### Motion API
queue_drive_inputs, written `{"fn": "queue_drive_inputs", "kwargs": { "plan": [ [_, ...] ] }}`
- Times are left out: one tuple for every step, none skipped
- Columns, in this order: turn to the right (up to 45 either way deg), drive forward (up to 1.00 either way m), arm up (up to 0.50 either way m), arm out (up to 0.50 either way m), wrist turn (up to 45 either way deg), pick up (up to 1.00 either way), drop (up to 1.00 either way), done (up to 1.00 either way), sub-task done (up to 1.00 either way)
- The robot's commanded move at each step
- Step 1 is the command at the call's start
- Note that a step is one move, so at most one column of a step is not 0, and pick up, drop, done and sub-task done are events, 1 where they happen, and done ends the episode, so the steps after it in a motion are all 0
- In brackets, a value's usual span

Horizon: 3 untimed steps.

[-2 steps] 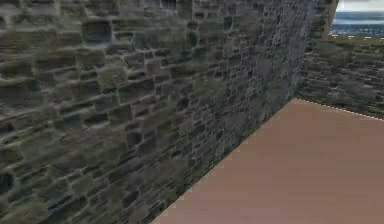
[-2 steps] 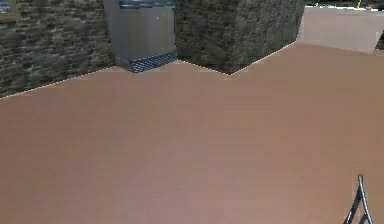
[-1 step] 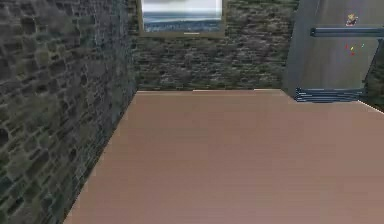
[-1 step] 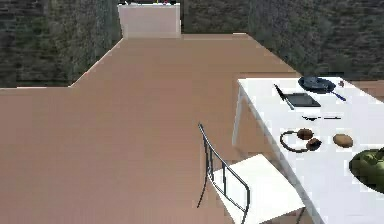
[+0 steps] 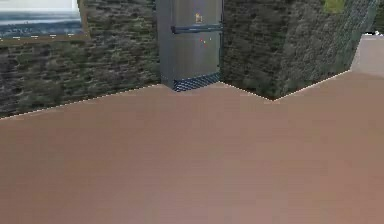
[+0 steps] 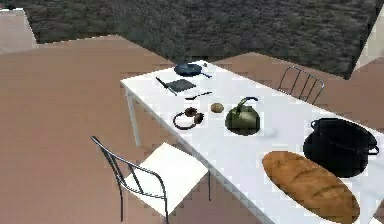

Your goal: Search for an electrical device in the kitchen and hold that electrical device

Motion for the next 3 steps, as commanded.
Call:
{"fn": "queue_drive_inputs", "kwargs": {
  "plan": [
    [45.0,0.00,0.00,0.00,0.0,0.00,0.00,0.00,0.00],
    [39.0,0.00,0.00,0.00,0.0,0.00,0.00,0.00,0.00],
    [0.0,0.35,0.00,0.00,0.0,0.00,0.00,0.00,0.00]
  ]
}}
